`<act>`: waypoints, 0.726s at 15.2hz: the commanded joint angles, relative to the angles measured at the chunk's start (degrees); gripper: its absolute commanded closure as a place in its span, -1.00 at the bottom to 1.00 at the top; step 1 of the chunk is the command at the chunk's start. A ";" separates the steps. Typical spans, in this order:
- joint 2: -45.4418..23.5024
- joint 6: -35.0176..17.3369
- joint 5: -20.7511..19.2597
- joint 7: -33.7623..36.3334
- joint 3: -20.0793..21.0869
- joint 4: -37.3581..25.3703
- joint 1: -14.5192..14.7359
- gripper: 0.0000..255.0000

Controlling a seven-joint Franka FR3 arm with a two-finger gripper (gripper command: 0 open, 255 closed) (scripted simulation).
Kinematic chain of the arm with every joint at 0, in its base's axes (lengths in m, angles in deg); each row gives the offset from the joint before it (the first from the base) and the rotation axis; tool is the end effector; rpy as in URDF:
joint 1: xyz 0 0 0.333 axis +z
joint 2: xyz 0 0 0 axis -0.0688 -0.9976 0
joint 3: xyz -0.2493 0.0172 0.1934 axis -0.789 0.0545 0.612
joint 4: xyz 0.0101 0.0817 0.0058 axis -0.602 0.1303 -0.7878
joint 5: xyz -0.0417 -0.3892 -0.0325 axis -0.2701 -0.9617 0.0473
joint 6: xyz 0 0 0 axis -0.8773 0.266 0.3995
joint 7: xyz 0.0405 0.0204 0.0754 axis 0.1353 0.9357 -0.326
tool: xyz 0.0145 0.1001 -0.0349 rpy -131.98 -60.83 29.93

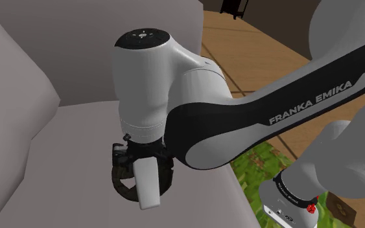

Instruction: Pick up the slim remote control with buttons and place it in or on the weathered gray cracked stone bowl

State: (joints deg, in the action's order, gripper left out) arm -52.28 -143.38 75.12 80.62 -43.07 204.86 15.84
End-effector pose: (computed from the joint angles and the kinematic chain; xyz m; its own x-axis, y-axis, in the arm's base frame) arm 0.3136 0.4269 0.3838 0.9127 -0.4085 0.0061 -0.4086 -0.9127 0.0066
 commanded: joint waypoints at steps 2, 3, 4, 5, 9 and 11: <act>1.20 1.89 0.97 -0.71 -0.07 -1.00 -0.08 -1.00; 2.30 3.79 1.81 -1.34 -0.19 -2.07 -0.14 -1.00; 3.29 5.70 2.54 -1.88 -0.33 -3.23 -0.19 -1.00; 4.01 7.21 3.04 -2.26 -0.46 -4.19 -0.22 -1.00; 4.01 7.21 3.04 -2.26 -0.49 -4.19 -0.20 -1.00; 4.01 7.21 3.04 -2.26 -0.49 -4.19 -0.20 -1.00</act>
State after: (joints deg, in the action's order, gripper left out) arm -48.30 -136.19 78.14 78.39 -43.55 200.67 15.65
